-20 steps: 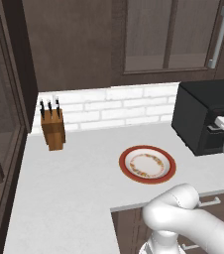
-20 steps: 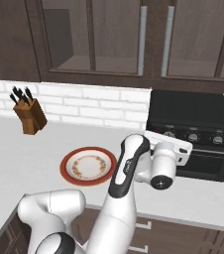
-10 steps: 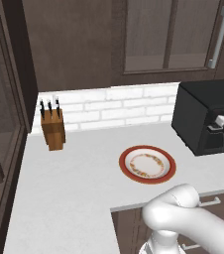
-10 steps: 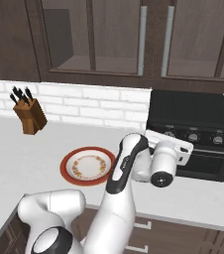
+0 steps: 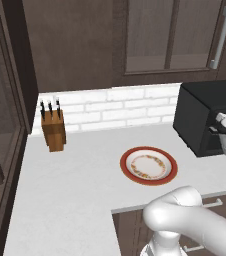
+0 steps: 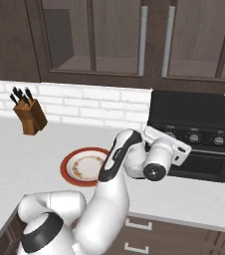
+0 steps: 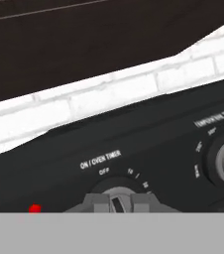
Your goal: Pick up the kebab skewer and baguette bread, and place them inside the toaster oven. Close the toaster oven door and start by setting the timer.
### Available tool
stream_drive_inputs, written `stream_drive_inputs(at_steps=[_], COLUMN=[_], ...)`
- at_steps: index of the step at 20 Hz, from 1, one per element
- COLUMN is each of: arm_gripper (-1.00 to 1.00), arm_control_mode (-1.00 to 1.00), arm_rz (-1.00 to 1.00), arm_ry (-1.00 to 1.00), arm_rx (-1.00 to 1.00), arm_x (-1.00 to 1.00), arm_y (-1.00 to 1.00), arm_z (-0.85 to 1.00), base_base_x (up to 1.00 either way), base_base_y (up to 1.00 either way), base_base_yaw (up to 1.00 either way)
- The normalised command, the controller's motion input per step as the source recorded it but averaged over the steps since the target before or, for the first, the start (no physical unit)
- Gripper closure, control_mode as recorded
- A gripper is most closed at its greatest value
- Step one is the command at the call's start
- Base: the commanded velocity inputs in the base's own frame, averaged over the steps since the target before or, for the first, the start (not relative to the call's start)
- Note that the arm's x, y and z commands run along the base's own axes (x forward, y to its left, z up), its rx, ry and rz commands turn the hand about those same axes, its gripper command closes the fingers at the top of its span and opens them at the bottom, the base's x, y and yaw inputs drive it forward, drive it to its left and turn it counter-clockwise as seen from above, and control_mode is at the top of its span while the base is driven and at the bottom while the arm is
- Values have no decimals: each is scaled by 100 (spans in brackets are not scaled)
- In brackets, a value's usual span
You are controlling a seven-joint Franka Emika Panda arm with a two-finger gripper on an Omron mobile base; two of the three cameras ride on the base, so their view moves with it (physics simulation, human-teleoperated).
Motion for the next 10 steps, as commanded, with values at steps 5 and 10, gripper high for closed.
stream_drive_inputs(at_steps=[5,10], arm_gripper=[100,100], arm_control_mode=[-100,-100], arm_rz=[-9,-7], arm_ry=[0,2], arm_rx=[17,21], arm_x=[0,-1], arm_y=[5,0], arm_z=[-7,-9], base_base_x=[0,0], base_base_y=[0,0], base_base_yaw=[0,0])
